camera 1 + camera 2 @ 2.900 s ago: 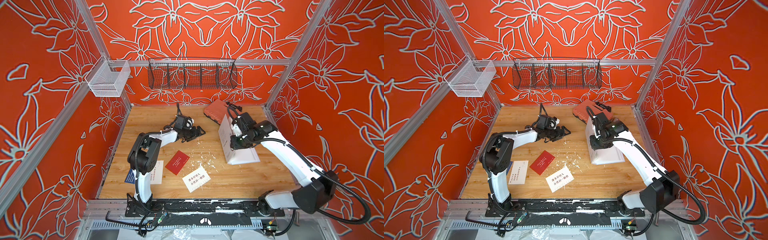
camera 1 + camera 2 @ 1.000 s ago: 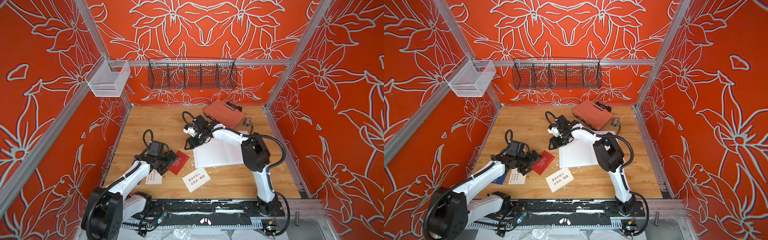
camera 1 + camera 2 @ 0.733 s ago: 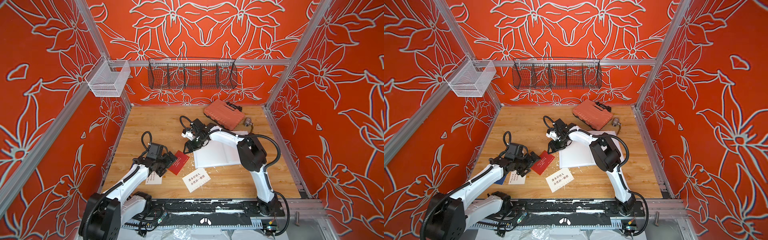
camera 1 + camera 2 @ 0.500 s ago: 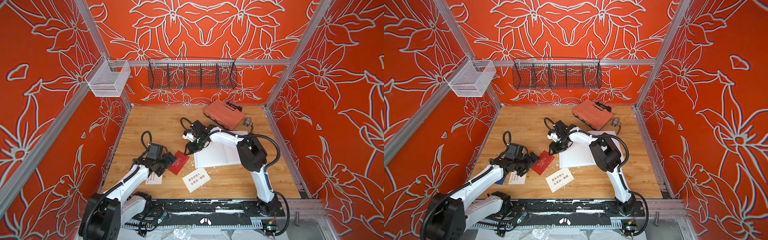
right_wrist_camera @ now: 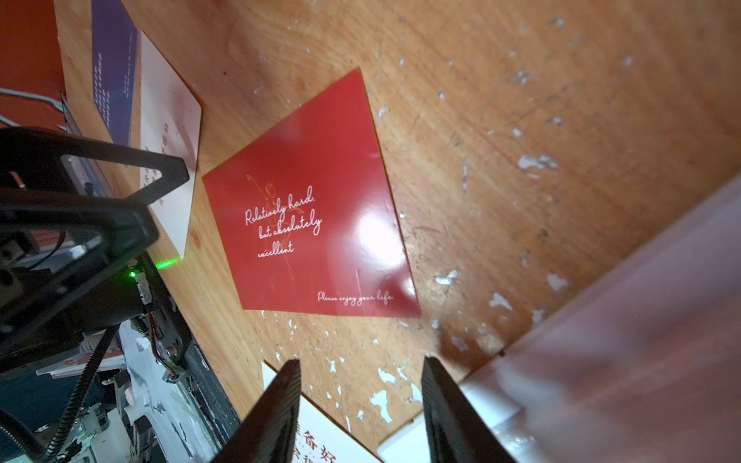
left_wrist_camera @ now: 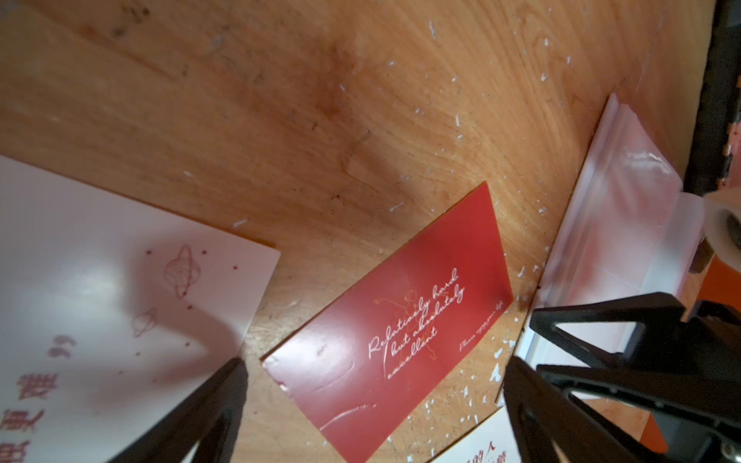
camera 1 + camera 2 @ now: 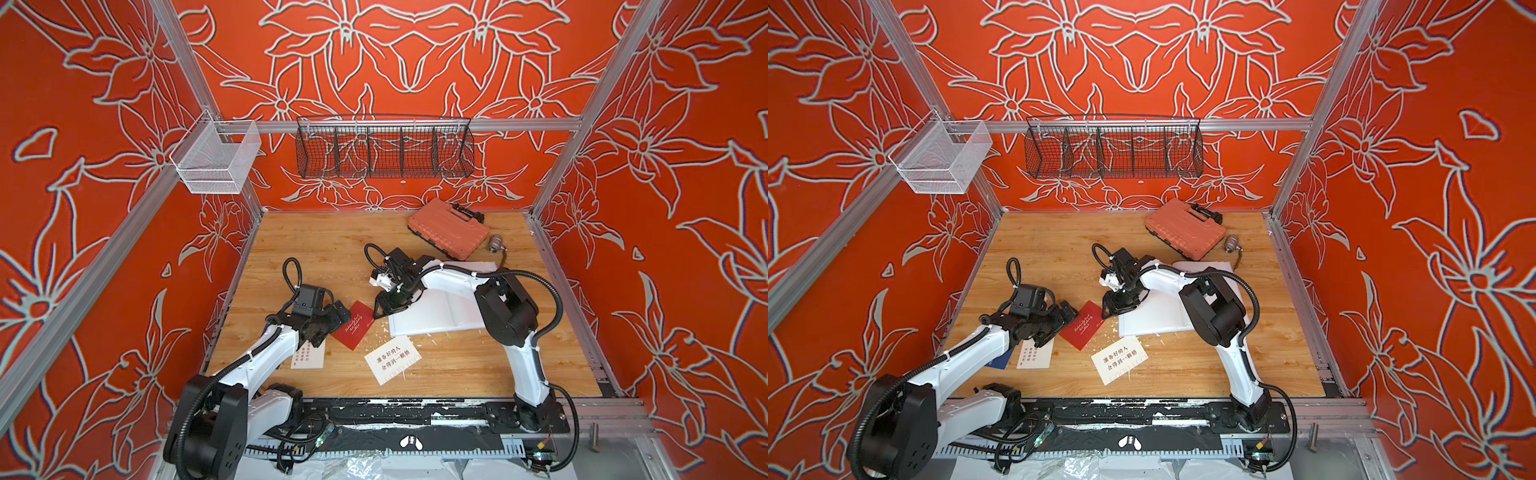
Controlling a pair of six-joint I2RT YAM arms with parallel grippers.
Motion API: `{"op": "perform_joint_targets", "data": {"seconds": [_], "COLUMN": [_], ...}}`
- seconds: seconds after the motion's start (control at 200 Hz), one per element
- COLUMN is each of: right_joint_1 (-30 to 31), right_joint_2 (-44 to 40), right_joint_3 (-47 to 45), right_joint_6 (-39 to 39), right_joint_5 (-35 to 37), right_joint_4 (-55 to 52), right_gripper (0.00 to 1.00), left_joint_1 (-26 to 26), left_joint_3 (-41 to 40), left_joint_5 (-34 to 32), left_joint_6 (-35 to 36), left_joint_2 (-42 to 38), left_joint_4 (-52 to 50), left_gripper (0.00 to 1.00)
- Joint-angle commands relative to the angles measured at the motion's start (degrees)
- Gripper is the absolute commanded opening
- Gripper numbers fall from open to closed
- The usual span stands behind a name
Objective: Place the photos into the photo albums
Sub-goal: Pick up the photo at the center of the board.
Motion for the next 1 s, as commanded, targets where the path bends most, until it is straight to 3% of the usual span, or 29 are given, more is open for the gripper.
{"op": "perform_joint_targets", "data": {"seconds": [0.0, 0.3, 0.771, 0.996], "right_joint_1": [0.47, 0.82, 1.48, 2.68], "right_joint_2": [-0.96, 0.77, -3.38, -0.83], "right_joint_3": [0.48, 1.43, 0.11, 2.01], "right_joint_6": [1.32, 3.26, 4.0, 3.38], "right_joint_5": [1.24, 2.91, 4.63, 3.8], "right_joint_4": [1.2, 0.86, 4.6, 3.2], "right_gripper": [0.51, 0.48, 0.46, 0.46], "left_joint_1": [0.8, 2.11, 2.18, 2.17], "left_joint_3": [-1.21, -1.77, -3.04, -3.53], "left_joint_5": [-0.76, 2.06, 2.61, 3.86], "left_joint_6": [1.26, 1.85, 2.04, 2.33], "left_joint_2": [-0.37, 3.51, -1.08, 1.65], "left_joint_4": [0.52, 3.26, 0.3, 1.28], "left_gripper": [0.97, 0.97, 0.97, 0.97]}}
